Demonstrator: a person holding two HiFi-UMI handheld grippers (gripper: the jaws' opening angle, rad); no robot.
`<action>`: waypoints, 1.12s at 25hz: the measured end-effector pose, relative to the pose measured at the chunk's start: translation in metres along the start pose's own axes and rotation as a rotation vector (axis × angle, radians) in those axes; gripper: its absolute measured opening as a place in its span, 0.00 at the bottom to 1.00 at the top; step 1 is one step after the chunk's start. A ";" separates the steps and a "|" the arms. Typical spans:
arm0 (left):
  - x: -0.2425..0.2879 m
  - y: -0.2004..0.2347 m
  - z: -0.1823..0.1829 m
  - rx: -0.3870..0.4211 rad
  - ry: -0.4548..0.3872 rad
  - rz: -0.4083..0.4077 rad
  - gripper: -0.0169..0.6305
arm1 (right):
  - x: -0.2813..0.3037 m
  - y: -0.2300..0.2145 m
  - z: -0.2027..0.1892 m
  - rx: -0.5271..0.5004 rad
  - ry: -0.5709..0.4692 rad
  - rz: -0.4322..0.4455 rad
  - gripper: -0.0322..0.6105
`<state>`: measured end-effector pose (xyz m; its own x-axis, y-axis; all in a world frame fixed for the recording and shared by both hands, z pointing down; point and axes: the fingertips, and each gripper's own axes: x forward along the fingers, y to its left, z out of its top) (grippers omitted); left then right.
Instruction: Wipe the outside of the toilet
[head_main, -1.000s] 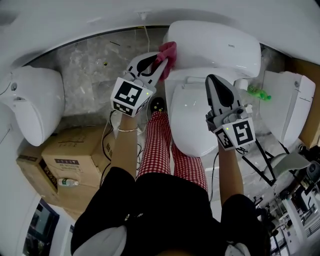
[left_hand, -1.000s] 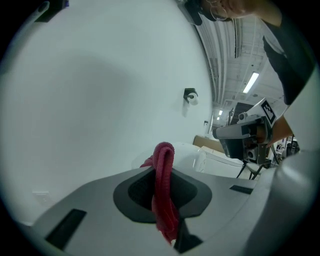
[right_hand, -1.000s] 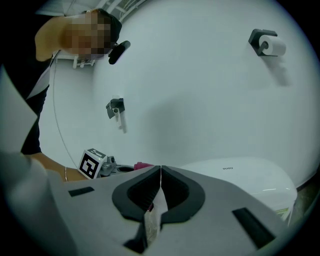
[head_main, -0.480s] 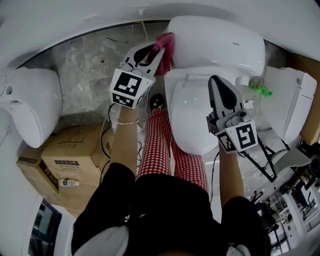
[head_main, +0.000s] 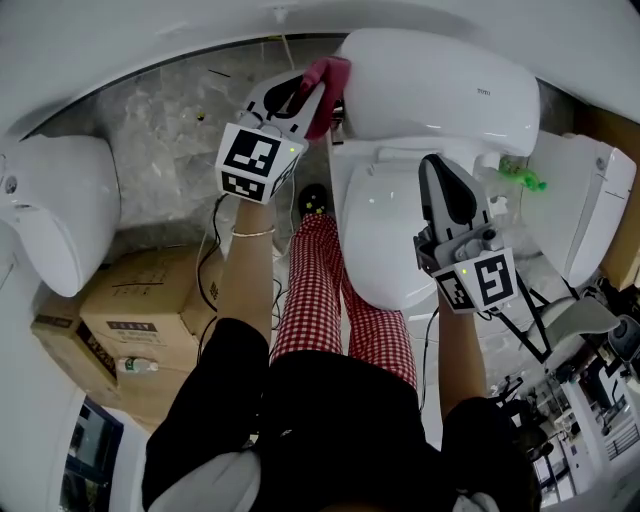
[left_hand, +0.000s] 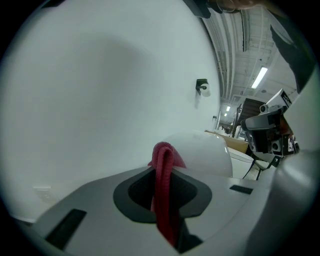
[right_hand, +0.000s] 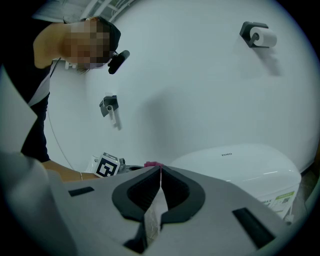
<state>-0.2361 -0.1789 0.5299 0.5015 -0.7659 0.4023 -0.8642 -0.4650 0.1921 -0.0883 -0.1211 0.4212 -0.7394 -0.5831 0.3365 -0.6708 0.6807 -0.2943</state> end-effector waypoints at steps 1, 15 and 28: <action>0.002 0.001 -0.002 -0.008 -0.001 0.000 0.11 | 0.001 0.000 -0.001 0.000 0.002 0.000 0.09; 0.024 0.011 -0.031 -0.097 -0.014 0.008 0.11 | 0.011 -0.008 -0.010 0.000 0.017 -0.008 0.09; 0.037 0.020 -0.049 -0.124 -0.057 0.030 0.11 | 0.021 -0.009 -0.019 0.000 0.002 -0.007 0.09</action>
<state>-0.2366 -0.1943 0.5924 0.4739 -0.8043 0.3586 -0.8753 -0.3857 0.2916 -0.0972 -0.1311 0.4480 -0.7347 -0.5869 0.3402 -0.6758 0.6770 -0.2916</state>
